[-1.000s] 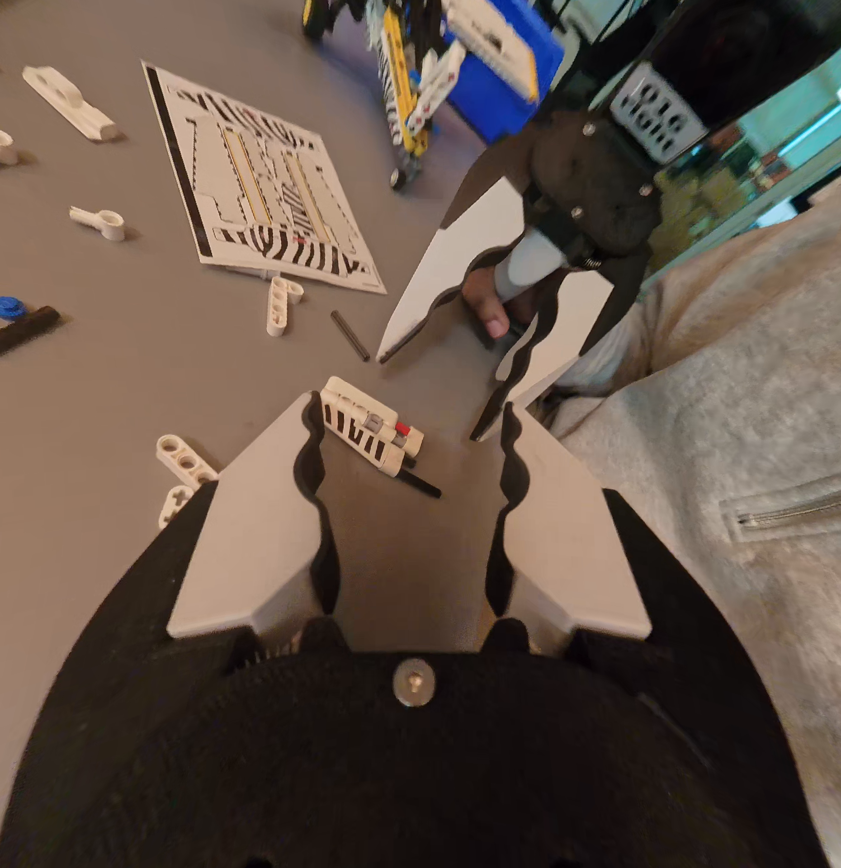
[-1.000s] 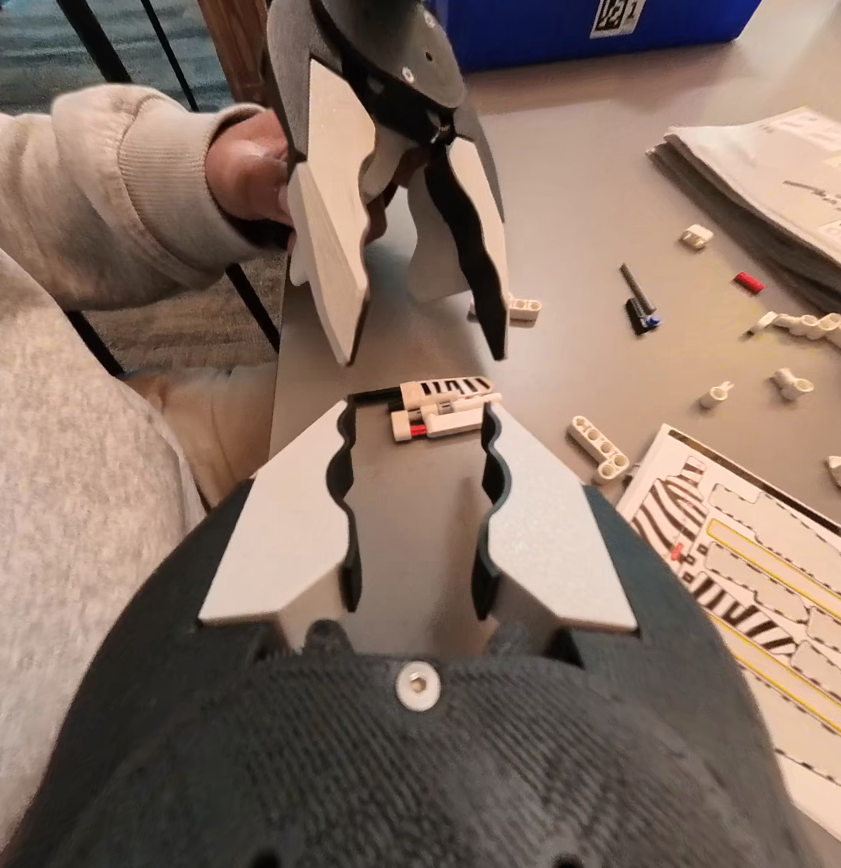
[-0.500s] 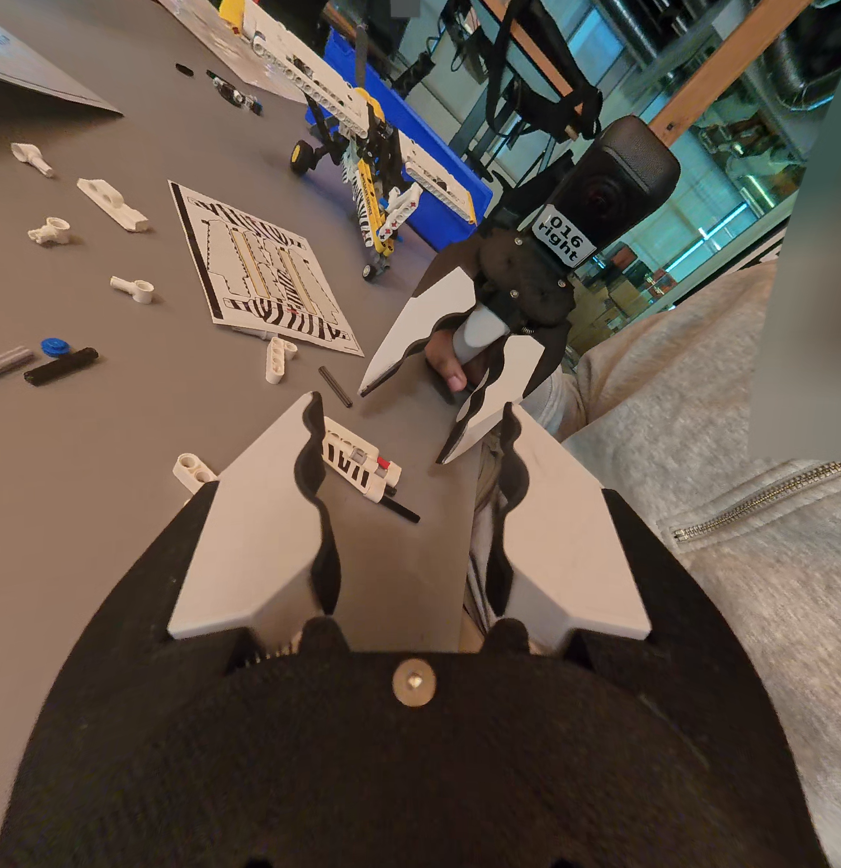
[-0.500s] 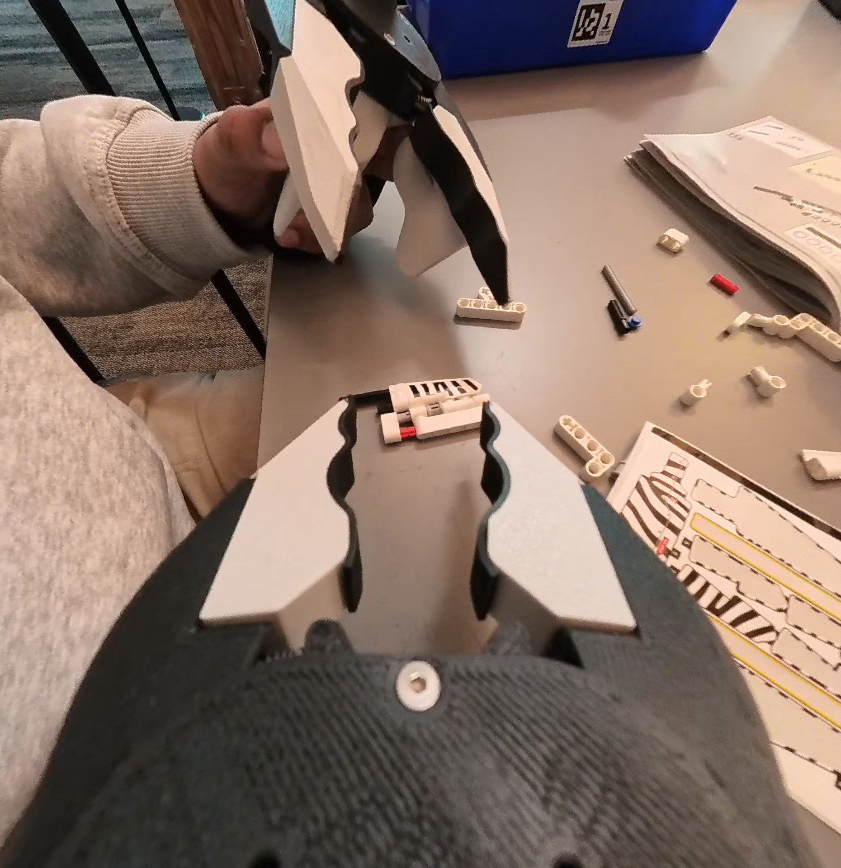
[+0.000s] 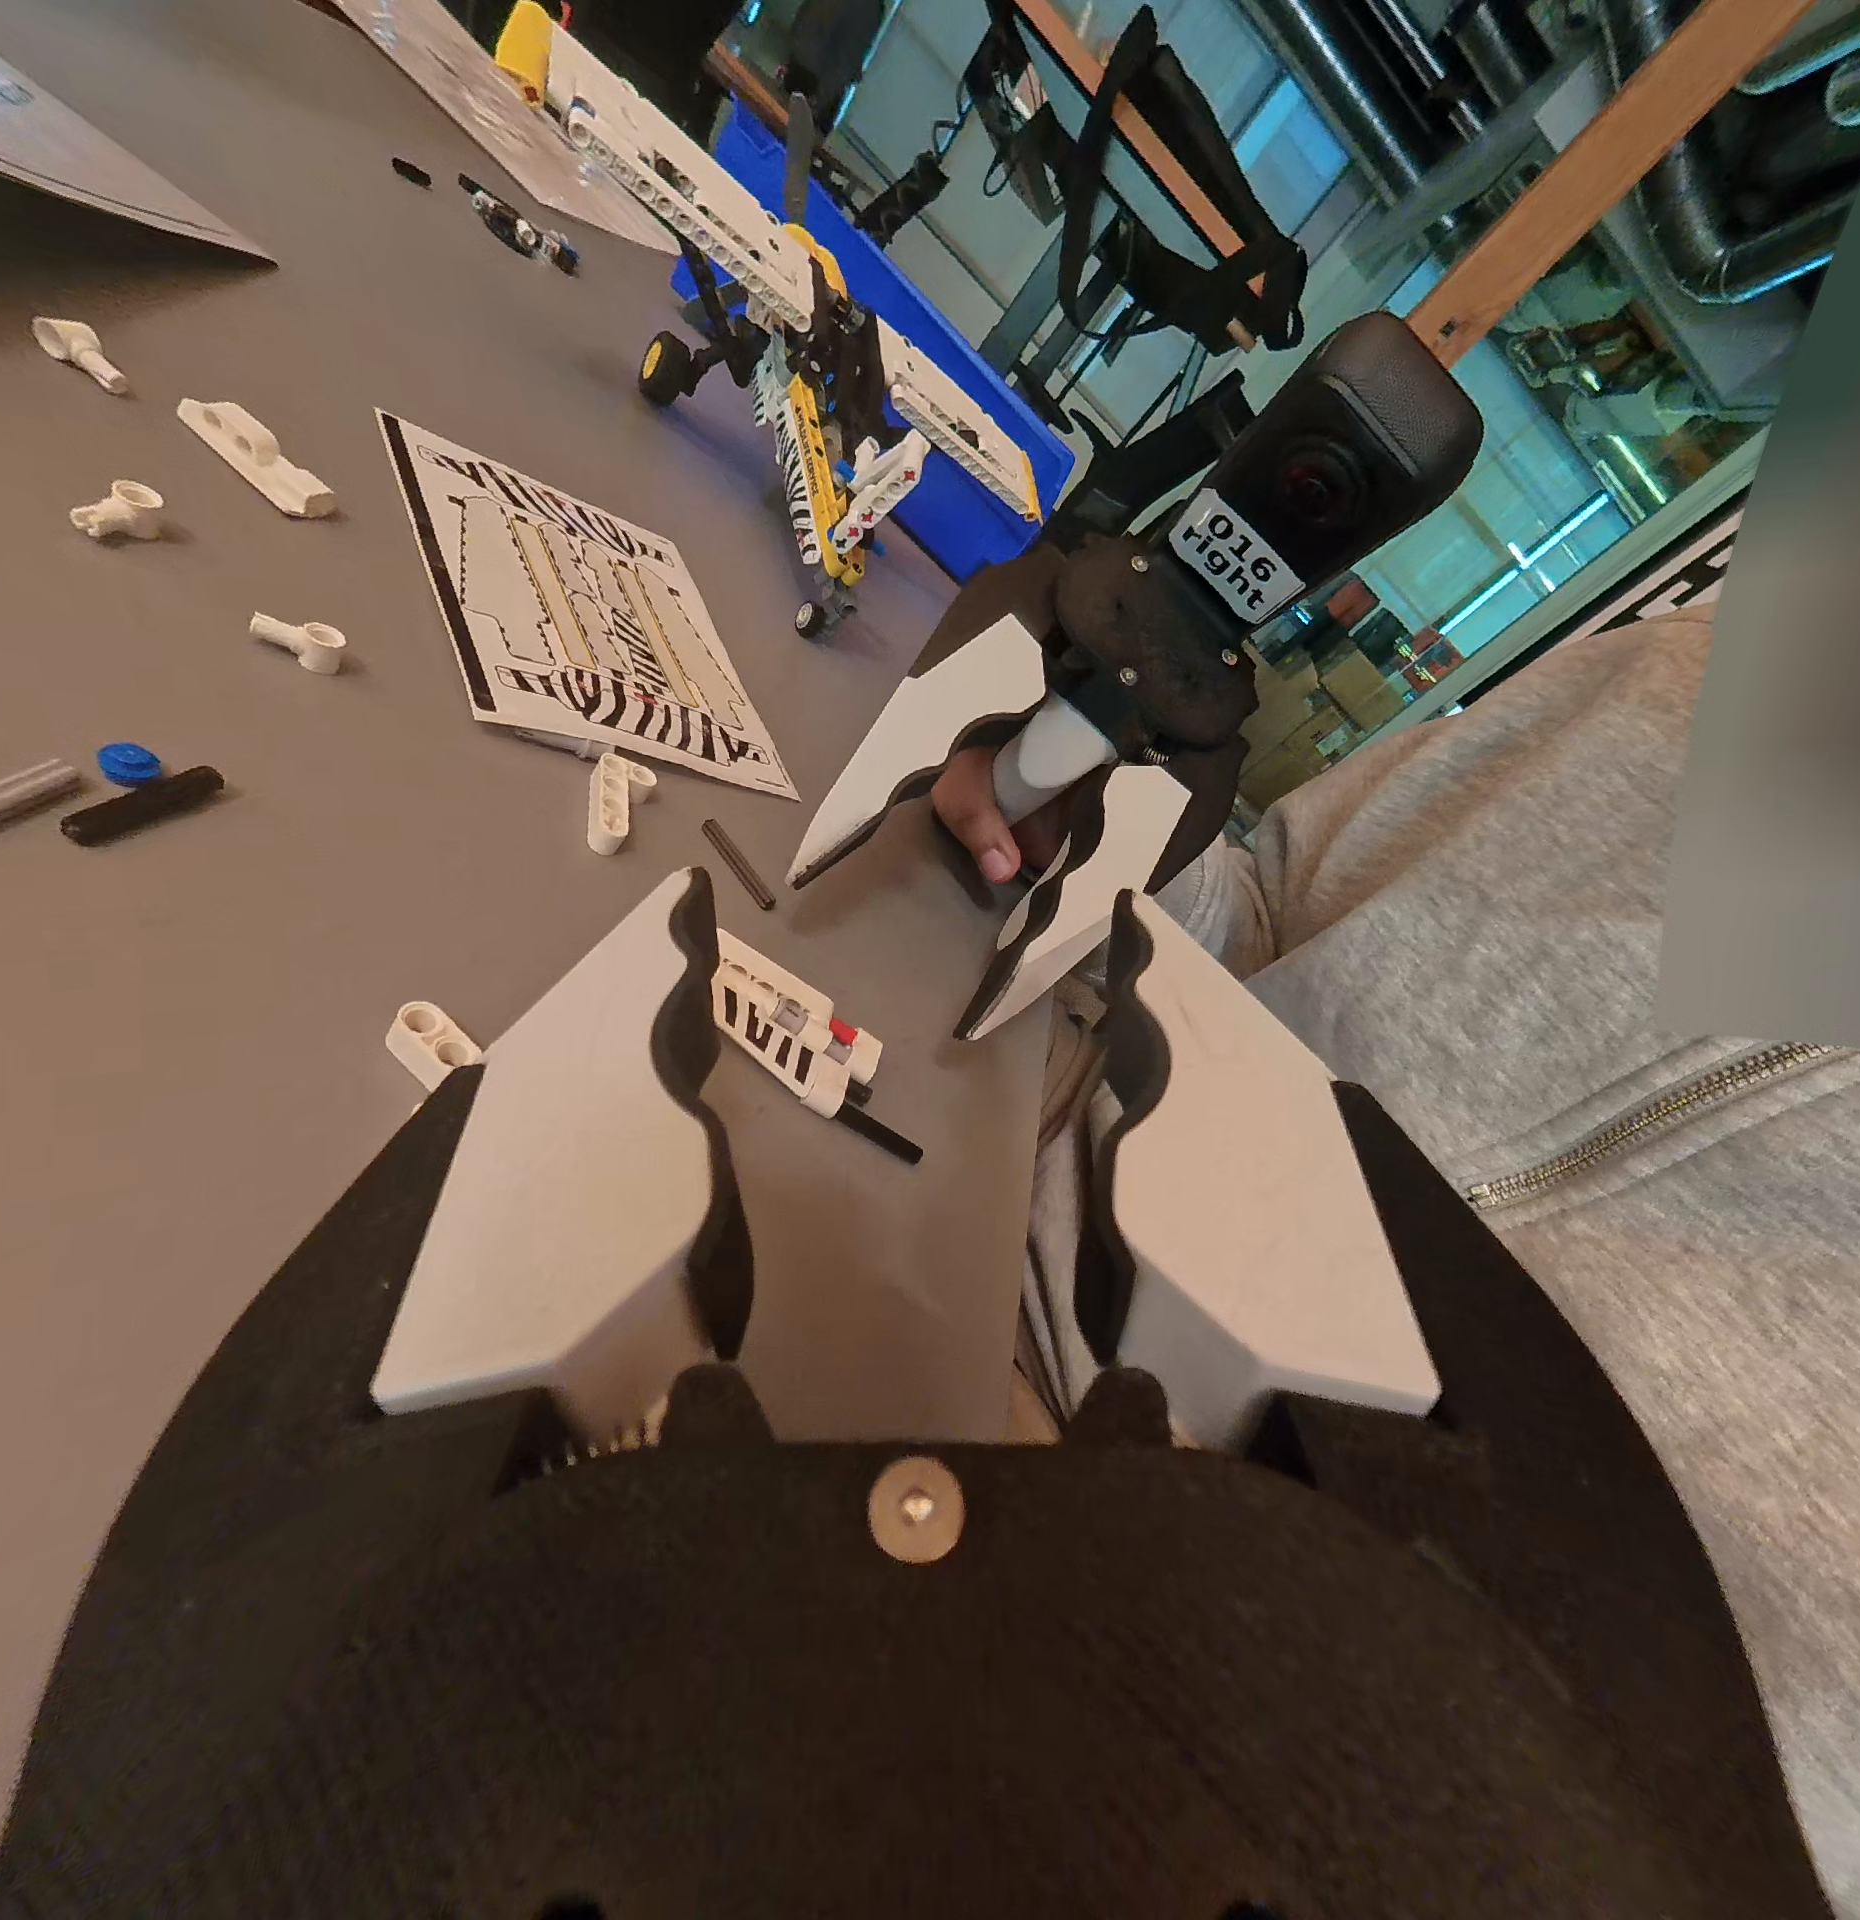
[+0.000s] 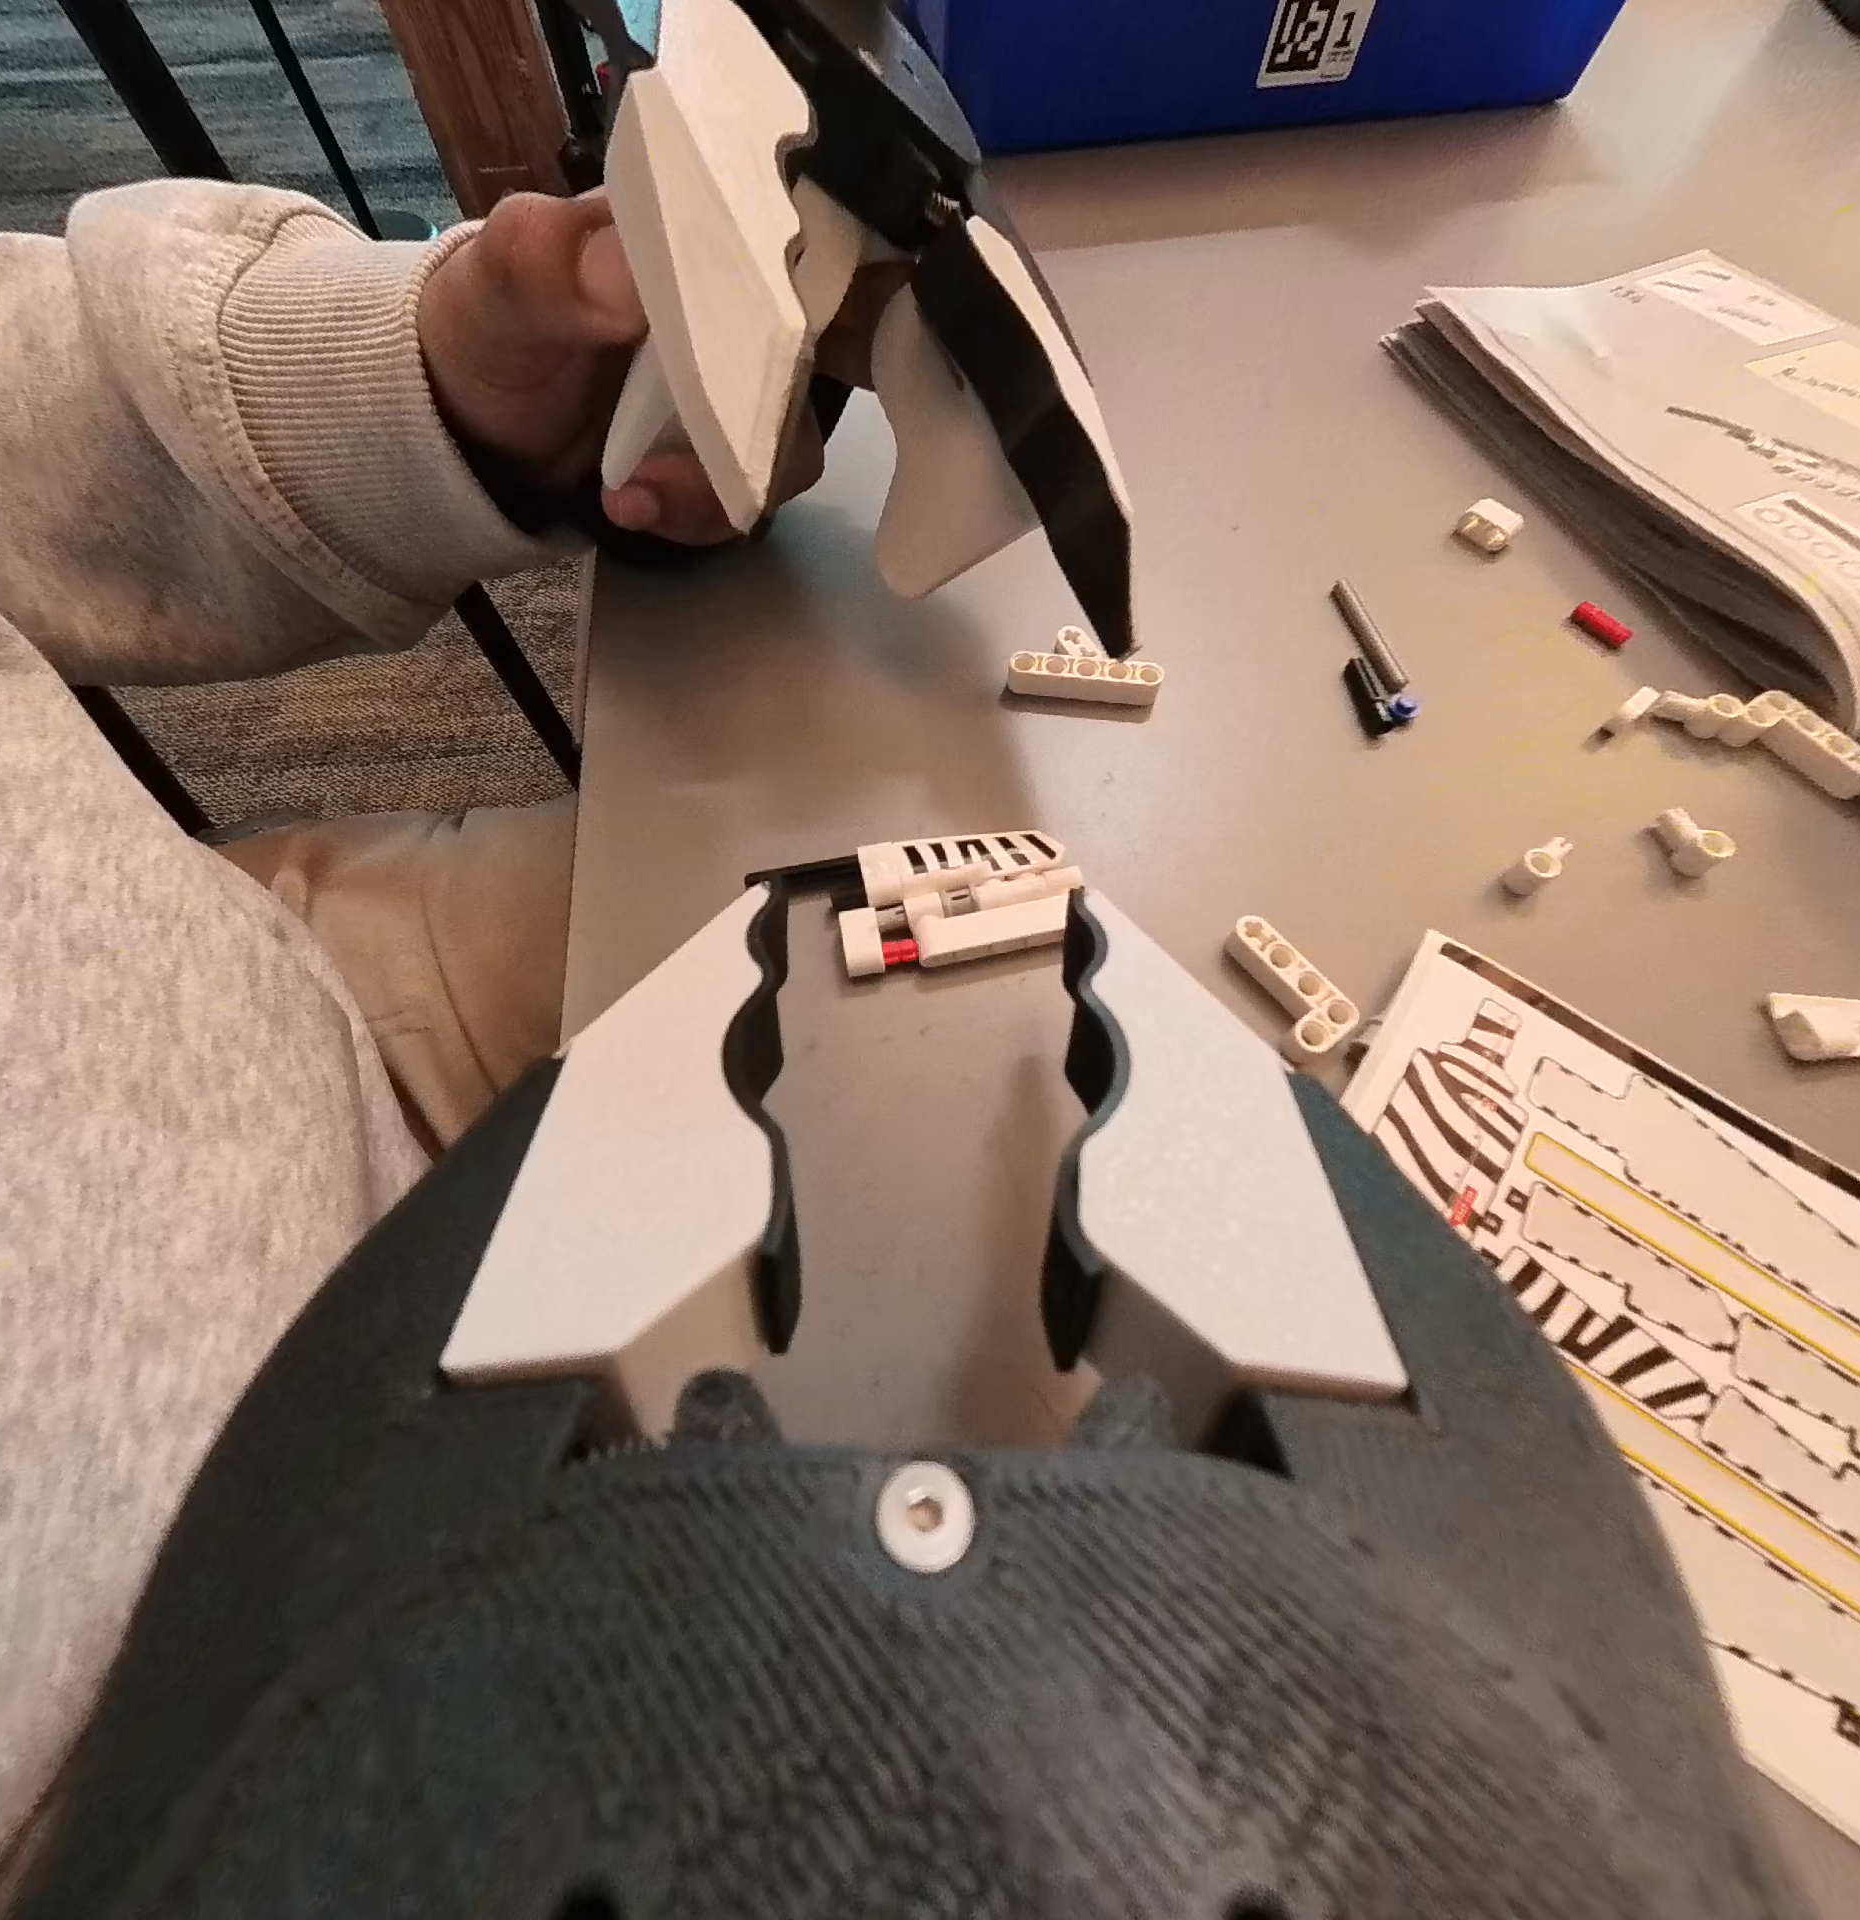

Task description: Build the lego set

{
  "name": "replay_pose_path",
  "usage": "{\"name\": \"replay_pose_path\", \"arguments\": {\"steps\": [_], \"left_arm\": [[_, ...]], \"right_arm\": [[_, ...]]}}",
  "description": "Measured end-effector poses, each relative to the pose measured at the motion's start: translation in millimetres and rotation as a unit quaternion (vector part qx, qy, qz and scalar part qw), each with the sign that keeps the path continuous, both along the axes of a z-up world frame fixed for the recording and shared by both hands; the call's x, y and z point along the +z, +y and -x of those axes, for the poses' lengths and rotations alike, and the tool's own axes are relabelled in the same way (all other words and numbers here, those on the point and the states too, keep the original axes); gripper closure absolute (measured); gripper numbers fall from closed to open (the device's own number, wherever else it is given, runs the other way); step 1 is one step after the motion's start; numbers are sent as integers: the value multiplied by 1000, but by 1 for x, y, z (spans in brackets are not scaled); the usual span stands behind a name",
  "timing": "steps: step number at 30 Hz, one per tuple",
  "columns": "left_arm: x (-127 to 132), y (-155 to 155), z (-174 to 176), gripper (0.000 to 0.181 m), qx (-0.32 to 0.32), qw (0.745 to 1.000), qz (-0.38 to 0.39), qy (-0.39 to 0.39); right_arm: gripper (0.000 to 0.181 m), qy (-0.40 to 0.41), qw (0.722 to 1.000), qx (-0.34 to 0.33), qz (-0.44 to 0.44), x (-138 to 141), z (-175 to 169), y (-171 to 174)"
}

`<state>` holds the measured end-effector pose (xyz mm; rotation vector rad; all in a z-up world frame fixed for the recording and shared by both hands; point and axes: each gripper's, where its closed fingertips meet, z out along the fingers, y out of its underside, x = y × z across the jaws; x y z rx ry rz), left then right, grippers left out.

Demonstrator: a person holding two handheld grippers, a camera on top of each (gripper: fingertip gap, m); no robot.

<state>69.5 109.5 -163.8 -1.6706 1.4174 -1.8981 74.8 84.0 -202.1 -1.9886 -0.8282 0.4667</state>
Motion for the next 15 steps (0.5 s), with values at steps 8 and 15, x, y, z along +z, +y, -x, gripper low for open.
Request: {"name": "replay_pose_path", "arguments": {"steps": [8,15], "left_arm": [[1,1,0,107,1,1000,5,-1],[1,2,0,107,3,1000,8,-2]], "right_arm": [[128,-1,1000,0,0,0,0,0],[128,0,1000,0,-1,0,1,-1]]}}
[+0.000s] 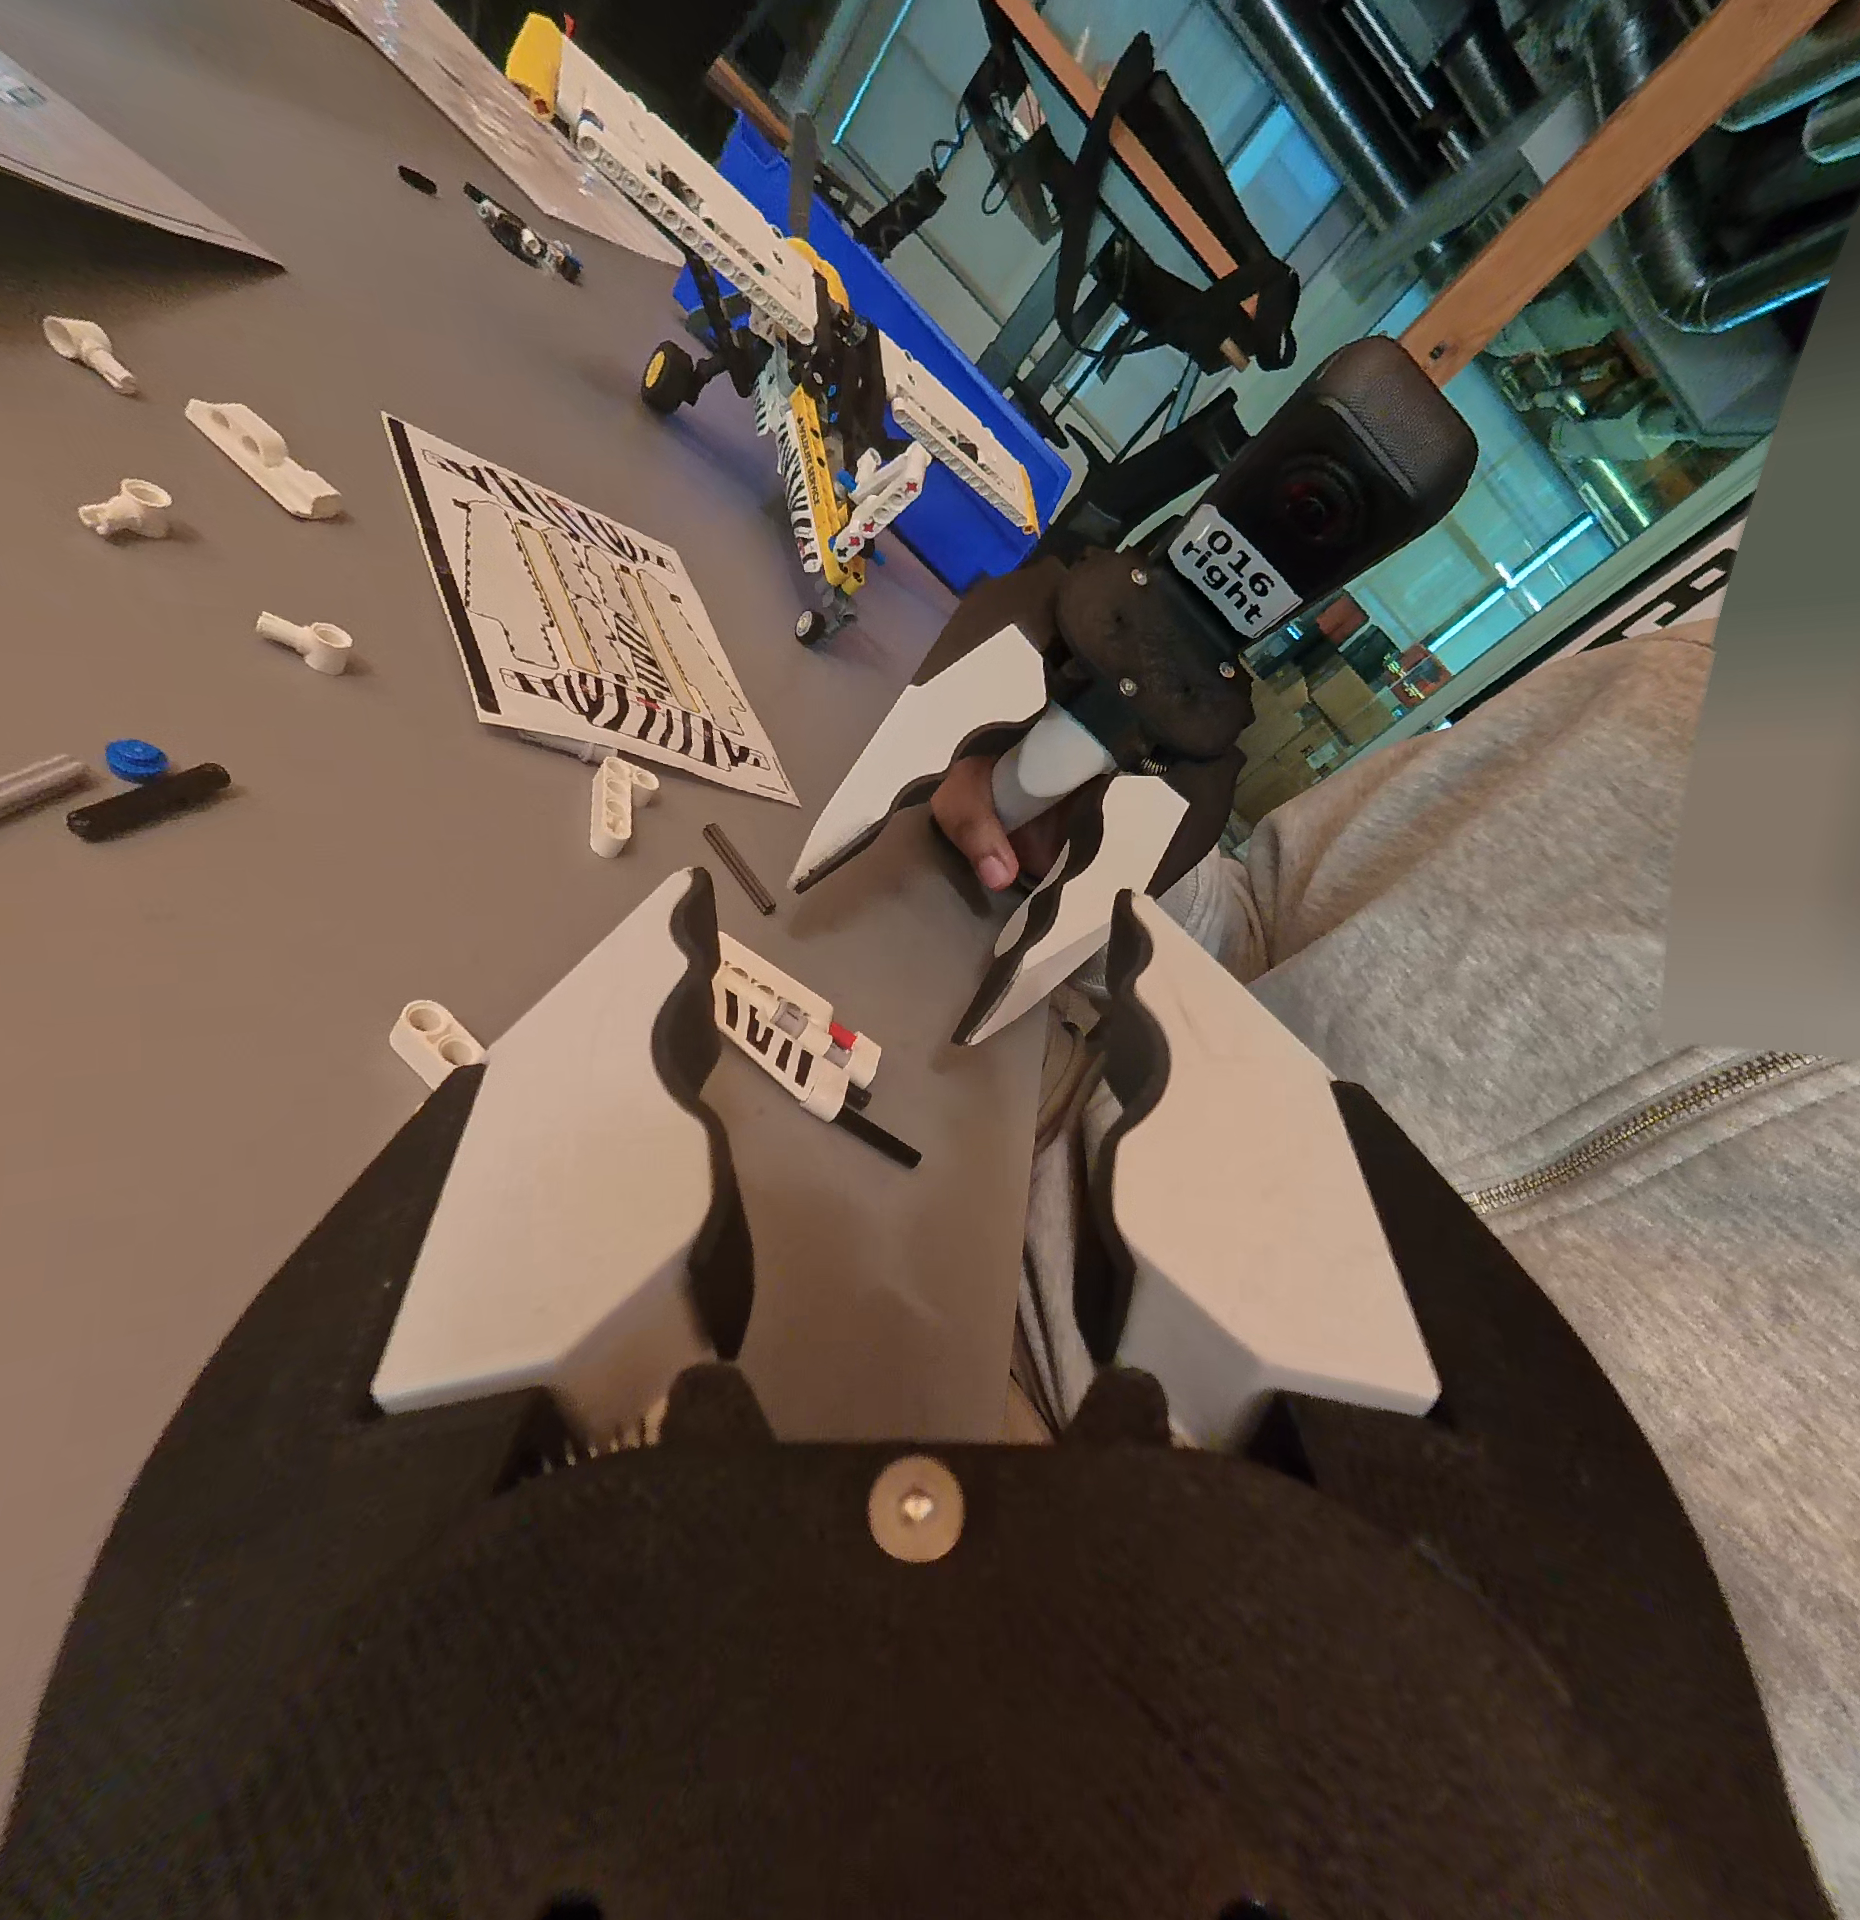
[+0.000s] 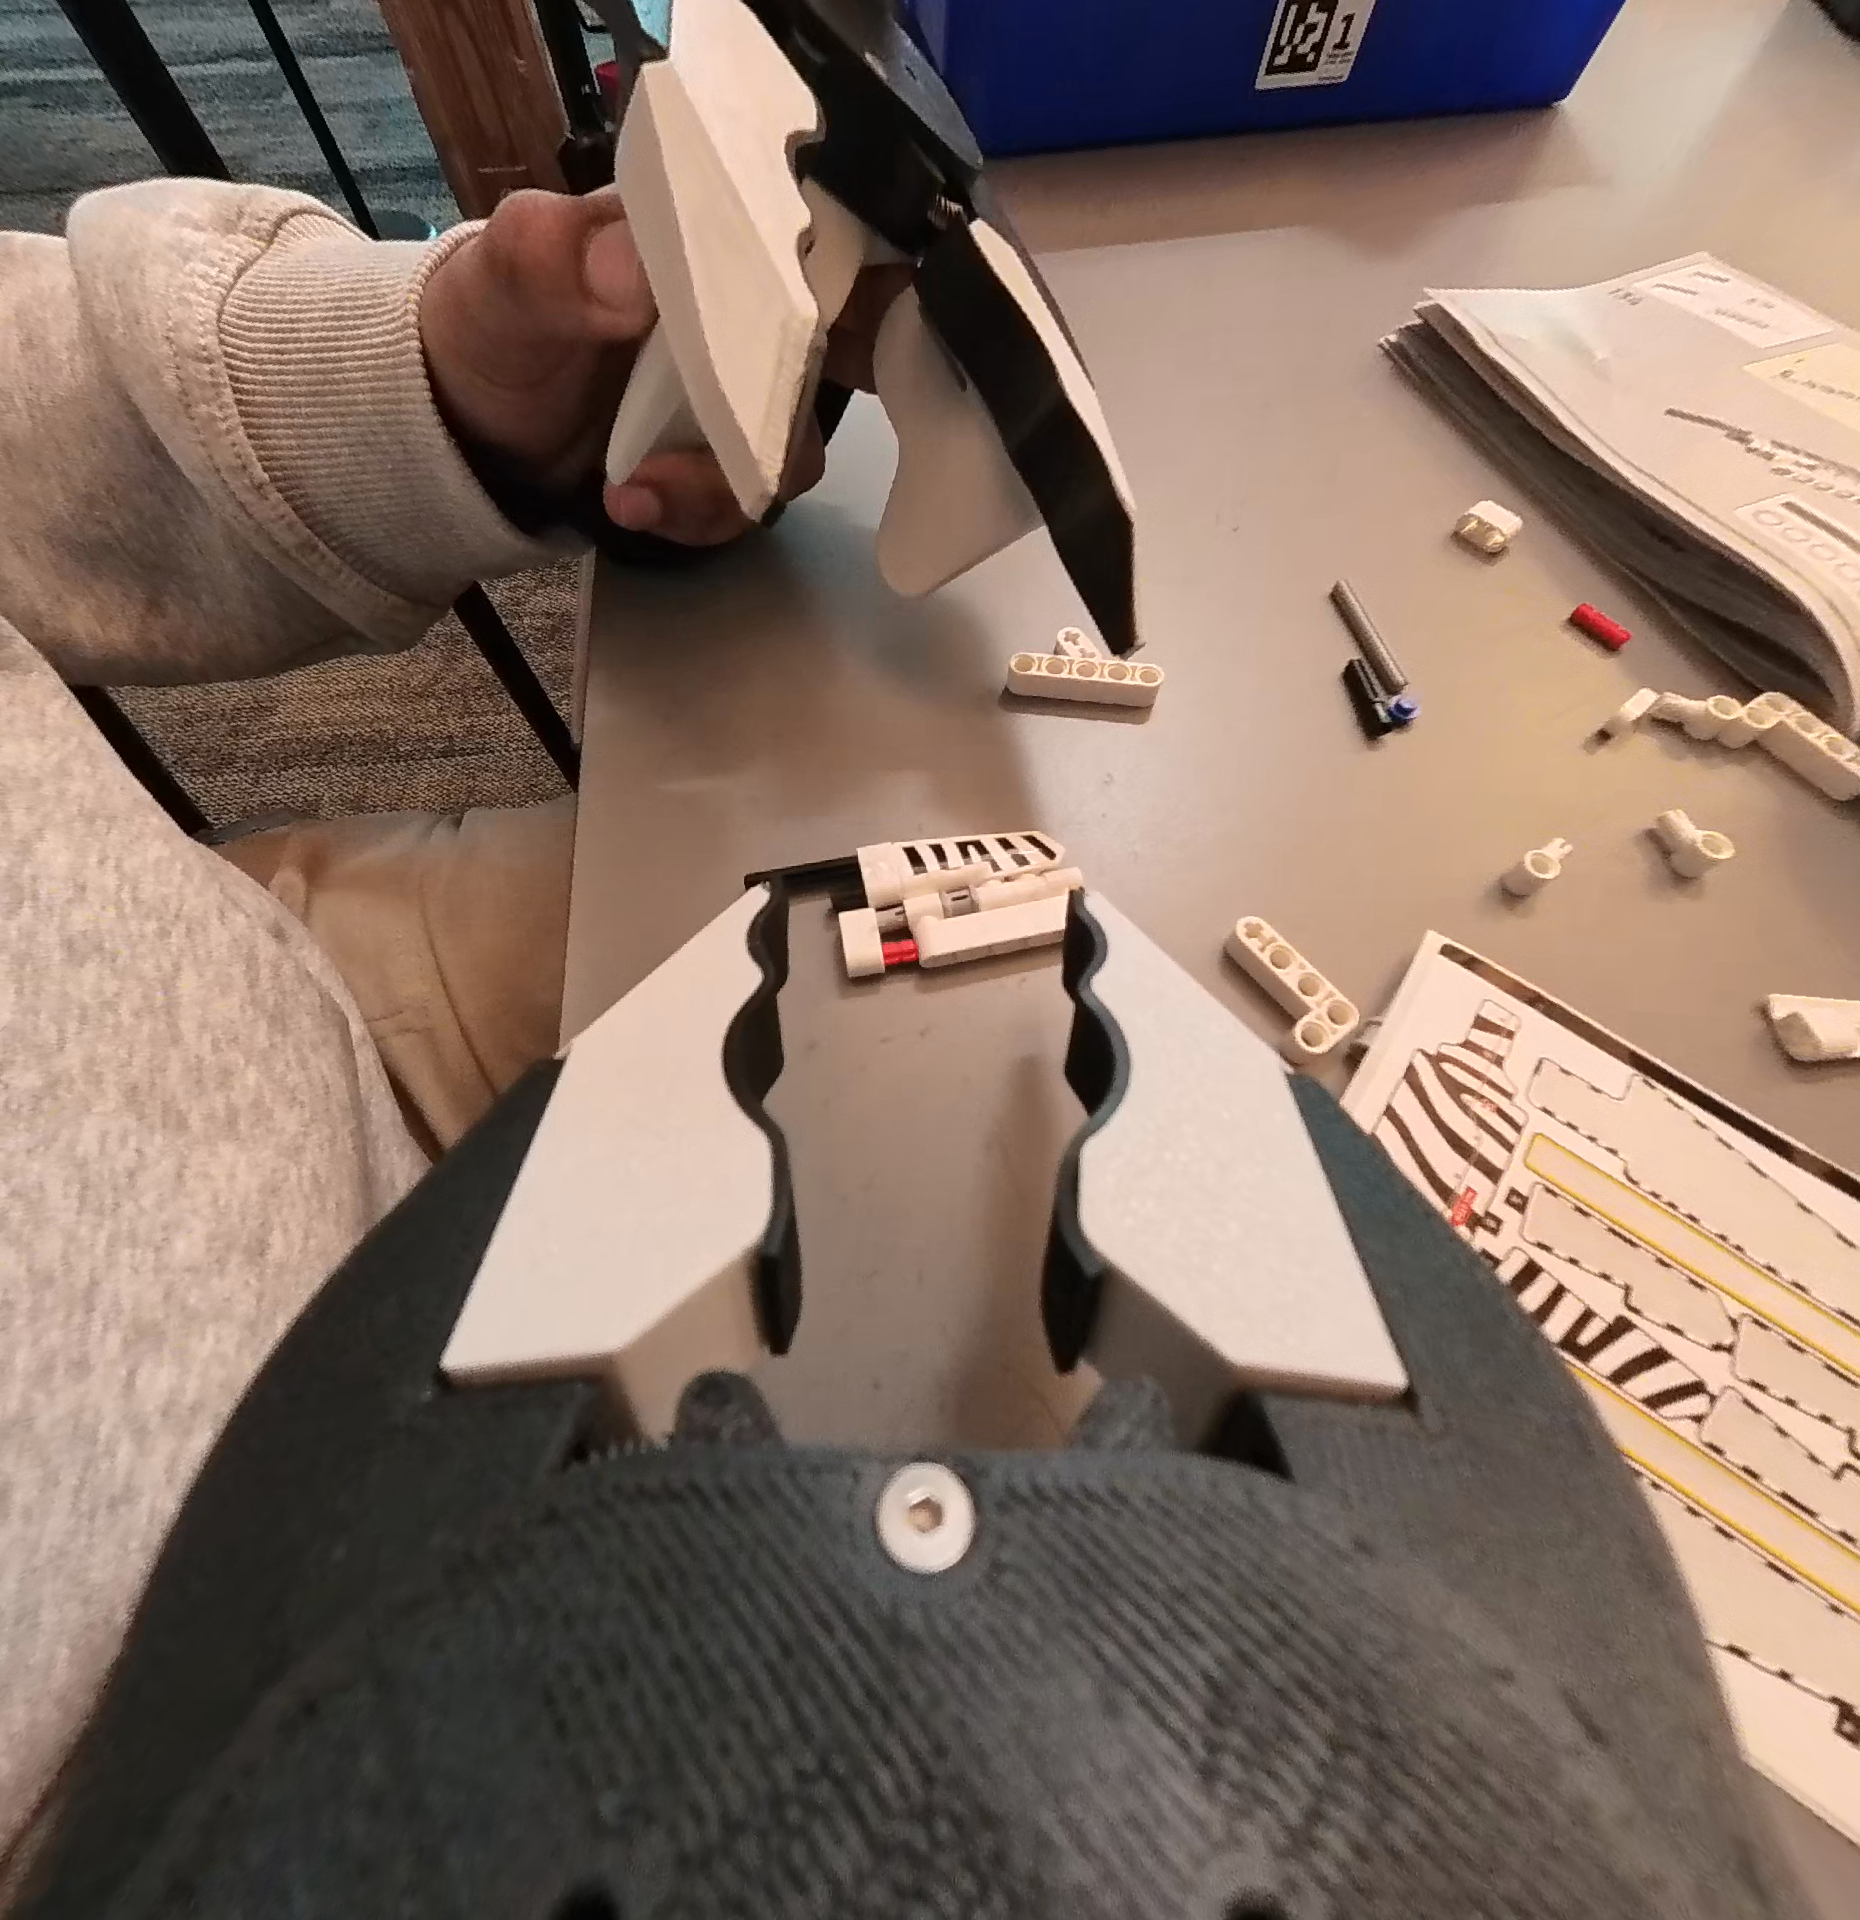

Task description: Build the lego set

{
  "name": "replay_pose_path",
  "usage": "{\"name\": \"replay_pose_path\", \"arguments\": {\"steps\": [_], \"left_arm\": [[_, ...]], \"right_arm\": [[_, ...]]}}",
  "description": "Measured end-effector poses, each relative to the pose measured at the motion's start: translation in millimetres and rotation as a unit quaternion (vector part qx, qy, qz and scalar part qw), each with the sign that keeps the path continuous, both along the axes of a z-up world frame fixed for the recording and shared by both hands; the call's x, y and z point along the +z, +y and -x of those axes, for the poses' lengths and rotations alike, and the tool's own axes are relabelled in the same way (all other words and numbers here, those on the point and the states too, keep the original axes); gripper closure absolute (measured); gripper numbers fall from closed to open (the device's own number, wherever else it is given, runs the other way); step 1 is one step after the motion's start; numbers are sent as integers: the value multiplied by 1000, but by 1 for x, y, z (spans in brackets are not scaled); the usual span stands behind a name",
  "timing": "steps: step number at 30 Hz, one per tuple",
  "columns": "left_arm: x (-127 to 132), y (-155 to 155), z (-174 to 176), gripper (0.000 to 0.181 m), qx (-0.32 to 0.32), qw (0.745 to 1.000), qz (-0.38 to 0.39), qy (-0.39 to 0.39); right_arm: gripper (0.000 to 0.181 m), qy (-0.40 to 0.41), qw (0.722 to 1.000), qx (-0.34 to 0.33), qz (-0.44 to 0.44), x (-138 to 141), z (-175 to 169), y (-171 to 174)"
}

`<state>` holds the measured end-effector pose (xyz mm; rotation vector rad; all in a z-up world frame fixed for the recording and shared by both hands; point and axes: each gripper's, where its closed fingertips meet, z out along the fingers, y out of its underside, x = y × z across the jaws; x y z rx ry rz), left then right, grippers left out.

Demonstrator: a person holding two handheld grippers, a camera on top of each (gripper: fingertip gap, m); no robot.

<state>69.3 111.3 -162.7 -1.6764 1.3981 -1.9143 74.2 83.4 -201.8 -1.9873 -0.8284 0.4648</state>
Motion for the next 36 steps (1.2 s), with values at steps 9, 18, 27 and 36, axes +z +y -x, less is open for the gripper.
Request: {"name": "replay_pose_path", "arguments": {"steps": [9,18,27,36], "left_arm": [[0,1,0,108,2,1000,3,0],[1,1,0,108,2,1000,6,0],[-2,2,-1,109,6,1000,3,9],[-15,-1,-6,114,11,998,-31,50]], "right_arm": [[135,-4,1000,13,-10,1,4,-3],[157,-35,998,48,-13,-6,13,-11],[164,-96,994,54,-20,-19,16,-12],[176,-127,990,53,-18,-27,13,-20]]}}
